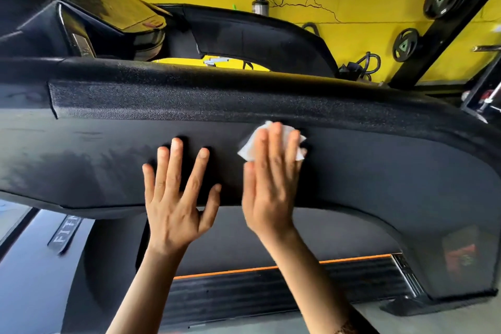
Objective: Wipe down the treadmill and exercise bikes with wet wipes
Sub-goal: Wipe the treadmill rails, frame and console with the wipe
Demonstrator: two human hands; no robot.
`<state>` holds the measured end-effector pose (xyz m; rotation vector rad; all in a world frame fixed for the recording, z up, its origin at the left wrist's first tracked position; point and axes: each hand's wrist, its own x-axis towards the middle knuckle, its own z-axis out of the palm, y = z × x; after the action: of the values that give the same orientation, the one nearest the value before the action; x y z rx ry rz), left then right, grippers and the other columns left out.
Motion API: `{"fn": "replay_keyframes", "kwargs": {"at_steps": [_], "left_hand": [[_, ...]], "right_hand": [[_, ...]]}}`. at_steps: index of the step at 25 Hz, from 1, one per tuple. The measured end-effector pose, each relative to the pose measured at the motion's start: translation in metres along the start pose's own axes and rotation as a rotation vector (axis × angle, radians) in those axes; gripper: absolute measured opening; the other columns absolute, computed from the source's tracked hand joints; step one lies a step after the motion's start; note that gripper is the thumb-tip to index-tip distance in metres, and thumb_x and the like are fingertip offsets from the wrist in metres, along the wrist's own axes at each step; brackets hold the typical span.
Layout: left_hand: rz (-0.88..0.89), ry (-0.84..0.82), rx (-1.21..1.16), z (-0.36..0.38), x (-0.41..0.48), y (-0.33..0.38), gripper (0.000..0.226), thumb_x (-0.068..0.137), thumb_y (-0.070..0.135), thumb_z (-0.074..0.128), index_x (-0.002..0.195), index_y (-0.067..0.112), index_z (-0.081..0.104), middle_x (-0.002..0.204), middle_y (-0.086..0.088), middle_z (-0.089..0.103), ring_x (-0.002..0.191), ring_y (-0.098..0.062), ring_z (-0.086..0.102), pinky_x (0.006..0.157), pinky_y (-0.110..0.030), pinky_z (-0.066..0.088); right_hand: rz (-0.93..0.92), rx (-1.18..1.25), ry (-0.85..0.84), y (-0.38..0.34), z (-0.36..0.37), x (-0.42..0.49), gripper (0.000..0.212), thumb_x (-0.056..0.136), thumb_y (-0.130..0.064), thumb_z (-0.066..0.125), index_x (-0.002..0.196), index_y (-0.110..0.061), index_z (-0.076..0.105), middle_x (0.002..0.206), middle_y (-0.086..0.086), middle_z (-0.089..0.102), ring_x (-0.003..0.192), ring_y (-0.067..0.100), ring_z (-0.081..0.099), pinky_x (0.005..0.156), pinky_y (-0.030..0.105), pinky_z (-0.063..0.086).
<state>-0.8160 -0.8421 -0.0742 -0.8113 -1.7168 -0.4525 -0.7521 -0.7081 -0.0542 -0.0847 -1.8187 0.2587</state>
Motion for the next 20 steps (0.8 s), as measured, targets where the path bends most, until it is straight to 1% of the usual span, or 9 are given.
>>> {"fn": "replay_keyframes", "kwargs": {"at_steps": [2,4,5,8,10,14,16,17,20], "left_hand": [[0.008,0.005,0.014,-0.004,-0.003,-0.014,0.063,0.095,0.039,0.042,0.152,0.026,0.019,0.162,-0.003,0.000,0.148,-0.021,0.006,0.120,-0.040,0.004],[0.030,0.008,0.019,-0.010,-0.005,-0.030,0.062,0.095,0.038,0.043,0.152,0.028,0.022,0.162,-0.004,0.002,0.148,-0.022,0.007,0.120,-0.040,0.005],[0.039,0.008,0.020,-0.013,-0.005,-0.037,0.061,0.095,0.038,0.044,0.151,0.028,0.022,0.161,-0.004,0.002,0.148,-0.022,0.007,0.120,-0.040,0.005],[0.036,0.003,-0.006,-0.021,-0.003,-0.055,0.062,0.095,0.039,0.044,0.151,0.028,0.022,0.162,-0.003,0.001,0.148,-0.021,0.007,0.120,-0.039,0.005],[0.010,0.015,-0.012,-0.027,-0.003,-0.071,0.063,0.094,0.039,0.045,0.151,0.028,0.023,0.162,-0.006,0.002,0.148,-0.021,0.007,0.119,-0.040,0.005],[0.010,0.002,0.002,-0.044,-0.015,-0.111,0.061,0.094,0.038,0.044,0.150,0.028,0.025,0.161,-0.009,0.007,0.148,-0.022,0.009,0.119,-0.041,0.006],[0.041,-0.015,-0.003,-0.049,-0.022,-0.124,0.062,0.093,0.036,0.046,0.151,0.027,0.025,0.161,-0.004,0.004,0.148,-0.022,0.009,0.120,-0.041,0.006],[0.047,-0.019,-0.010,-0.050,-0.024,-0.127,0.063,0.092,0.036,0.046,0.151,0.027,0.024,0.161,-0.003,0.004,0.148,-0.022,0.009,0.119,-0.040,0.006],[0.054,-0.036,-0.049,-0.052,-0.026,-0.132,0.065,0.092,0.036,0.046,0.151,0.026,0.022,0.162,-0.002,0.003,0.148,-0.021,0.008,0.119,-0.040,0.007]], "right_hand": [[-0.161,0.023,-0.092,-0.020,0.010,0.000,0.042,0.104,-0.024,0.028,0.144,-0.013,0.034,0.151,0.003,0.032,0.147,0.018,0.007,0.118,0.039,0.010],[-0.224,-0.022,-0.093,-0.013,0.010,-0.008,0.041,0.103,-0.023,0.030,0.141,-0.010,0.037,0.151,0.002,0.034,0.147,0.015,0.011,0.118,0.036,0.010],[-0.169,-0.065,-0.055,-0.005,0.007,-0.012,0.041,0.103,-0.022,0.029,0.141,-0.009,0.036,0.153,0.004,0.033,0.147,0.016,0.011,0.117,0.037,0.010],[0.190,-0.086,0.113,-0.008,0.010,-0.012,0.044,0.104,-0.018,0.024,0.144,0.001,0.026,0.153,0.012,0.021,0.147,0.026,0.004,0.117,0.043,0.009],[0.242,-0.075,0.158,-0.044,0.028,-0.001,0.044,0.104,-0.016,0.023,0.143,0.003,0.025,0.153,0.012,0.019,0.146,0.030,0.003,0.117,0.047,0.010],[-0.147,-0.067,-0.062,-0.103,0.065,-0.008,0.044,0.102,-0.022,0.031,0.145,-0.013,0.031,0.153,0.003,0.027,0.148,0.020,0.007,0.117,0.044,0.008],[-0.215,-0.117,-0.091,-0.095,0.066,-0.030,0.043,0.102,-0.023,0.033,0.144,-0.016,0.034,0.154,-0.001,0.027,0.147,0.016,0.011,0.118,0.041,0.007],[-0.167,-0.134,-0.067,-0.088,0.063,-0.037,0.042,0.103,-0.024,0.031,0.144,-0.018,0.032,0.156,-0.001,0.022,0.147,0.016,0.011,0.118,0.039,0.008],[0.208,-0.080,0.077,-0.082,0.052,-0.025,0.045,0.105,-0.024,0.022,0.148,-0.010,0.022,0.158,0.007,0.013,0.148,0.022,0.003,0.118,0.044,0.008]]}}
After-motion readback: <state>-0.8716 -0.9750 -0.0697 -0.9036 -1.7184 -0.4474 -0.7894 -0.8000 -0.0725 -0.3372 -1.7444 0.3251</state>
